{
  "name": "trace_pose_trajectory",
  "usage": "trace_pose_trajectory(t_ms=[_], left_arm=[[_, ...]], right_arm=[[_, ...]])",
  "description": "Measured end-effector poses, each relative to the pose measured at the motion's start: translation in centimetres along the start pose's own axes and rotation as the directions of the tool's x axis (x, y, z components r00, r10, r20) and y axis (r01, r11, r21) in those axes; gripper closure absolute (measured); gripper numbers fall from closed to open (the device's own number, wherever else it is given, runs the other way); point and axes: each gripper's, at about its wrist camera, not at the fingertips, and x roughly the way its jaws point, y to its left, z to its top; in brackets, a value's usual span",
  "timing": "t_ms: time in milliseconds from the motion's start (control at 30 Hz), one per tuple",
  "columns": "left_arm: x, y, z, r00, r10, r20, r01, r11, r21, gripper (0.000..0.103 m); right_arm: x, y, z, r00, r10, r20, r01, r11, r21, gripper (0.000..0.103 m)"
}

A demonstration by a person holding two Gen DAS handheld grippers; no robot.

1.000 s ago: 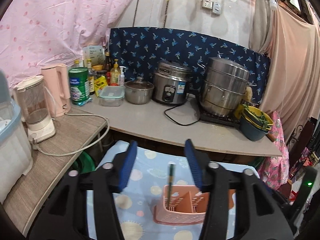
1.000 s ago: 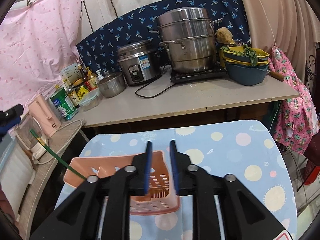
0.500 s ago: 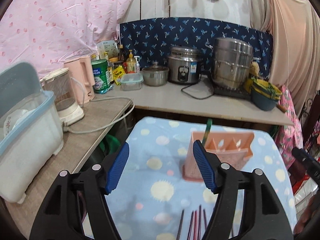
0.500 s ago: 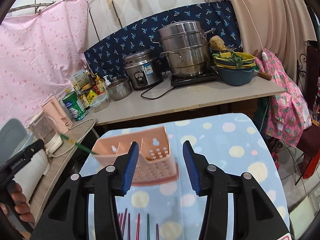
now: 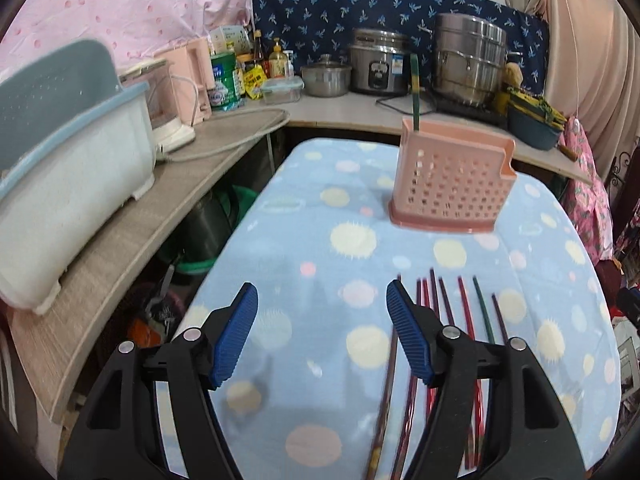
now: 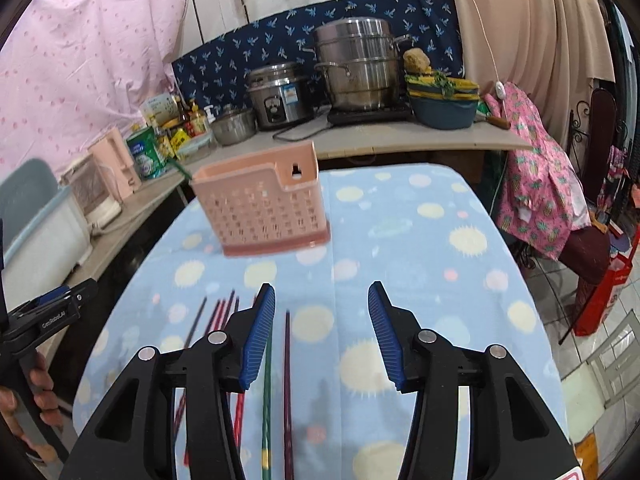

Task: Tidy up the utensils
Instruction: 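Move both tools back to the chopsticks and close the right tool on a dark-red chopstick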

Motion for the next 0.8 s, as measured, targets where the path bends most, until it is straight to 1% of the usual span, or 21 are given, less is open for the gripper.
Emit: trace_pose_trajectory(t_ms=[133,300,400,500,600,700,800], left_arm=[[0.1,0.2,-2.7,0.999,-0.001,-0.041,0.001,1.000,-0.003,0.040],[0.2,0.0,-5.8,0.997,0.006,-0.073,-0.004,1.000,0.019,0.040],[0.4,-0.1,-7.7,0.995,0.005,-0.099,-0.001,1.000,0.031,0.040],[0.7,-0.4,-8.9,0.993,0.017,-0.117,-0.012,0.999,0.045,0.040],[1.0,-0.2,-10.0,0.990,0.015,-0.140,-0.010,0.999,0.037,0.040],[1.1,0.0,-10.7,0.989,0.016,-0.150,-0.011,0.999,0.033,0.040],[1.1,0.1,-11.2,0.987,0.012,-0.159,-0.007,0.999,0.032,0.040]], right_arm=[[-0.1,-0.4,-3.3,0.999,-0.005,-0.053,0.005,1.000,0.016,0.056],[-0.1,-0.6,-6.5,0.995,-0.009,-0.099,0.012,1.000,0.029,0.056],[0.1,-0.2,-8.0,0.992,-0.012,-0.123,0.014,1.000,0.017,0.056],[0.2,0.5,-9.4,0.990,-0.023,-0.139,0.022,1.000,-0.013,0.056],[0.4,1.1,-10.6,0.987,-0.019,-0.158,0.015,1.000,-0.026,0.056],[0.8,1.4,-11.8,0.983,-0.011,-0.185,0.006,1.000,-0.029,0.056],[1.2,1.8,-12.7,0.978,-0.002,-0.206,-0.004,1.000,-0.030,0.058]])
